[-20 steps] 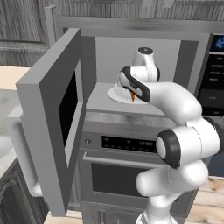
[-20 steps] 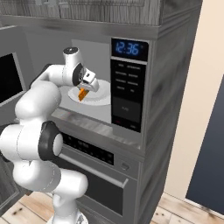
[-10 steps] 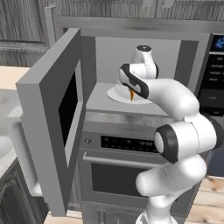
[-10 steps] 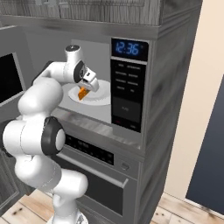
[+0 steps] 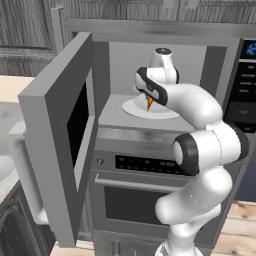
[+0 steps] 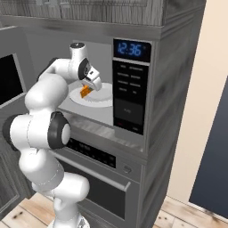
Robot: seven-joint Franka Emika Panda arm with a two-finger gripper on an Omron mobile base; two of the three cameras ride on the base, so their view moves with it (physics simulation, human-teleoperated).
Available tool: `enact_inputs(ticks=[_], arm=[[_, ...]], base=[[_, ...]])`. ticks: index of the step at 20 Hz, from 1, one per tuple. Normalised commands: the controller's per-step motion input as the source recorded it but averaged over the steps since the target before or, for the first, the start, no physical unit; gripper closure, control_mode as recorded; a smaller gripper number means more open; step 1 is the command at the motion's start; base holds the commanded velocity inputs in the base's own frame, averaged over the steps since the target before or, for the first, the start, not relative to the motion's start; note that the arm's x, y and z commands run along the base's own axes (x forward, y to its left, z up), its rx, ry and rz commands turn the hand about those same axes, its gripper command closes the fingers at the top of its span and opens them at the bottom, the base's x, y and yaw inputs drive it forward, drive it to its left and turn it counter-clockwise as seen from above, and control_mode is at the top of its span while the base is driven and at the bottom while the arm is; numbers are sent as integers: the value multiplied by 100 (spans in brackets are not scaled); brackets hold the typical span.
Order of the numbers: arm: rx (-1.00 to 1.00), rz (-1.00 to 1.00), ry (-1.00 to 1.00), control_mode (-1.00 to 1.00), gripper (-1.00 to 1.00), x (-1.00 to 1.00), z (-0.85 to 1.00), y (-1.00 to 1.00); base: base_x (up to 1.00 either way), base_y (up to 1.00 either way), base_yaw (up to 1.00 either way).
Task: Pick the cheese from the counter and place it in the microwave.
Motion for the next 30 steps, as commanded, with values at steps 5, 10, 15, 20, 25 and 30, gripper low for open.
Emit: enact_inputs(ticks=[5, 10, 15, 20, 25, 30], arm=[[3, -6, 1, -100, 100, 16, 25, -2], [2, -11, 4, -100, 100, 4, 10, -15], [0, -12, 7, -100, 100, 12, -5, -18], [0, -12, 3, -100, -100, 6, -25, -2], [0, -9, 0, -100, -100, -2, -14, -3], [0, -4, 1, -100, -100, -41, -10, 0]], base=[[0, 0, 0], [0, 0, 0], [0, 0, 0], [0, 0, 0], [0, 0, 0], [0, 0, 0]])
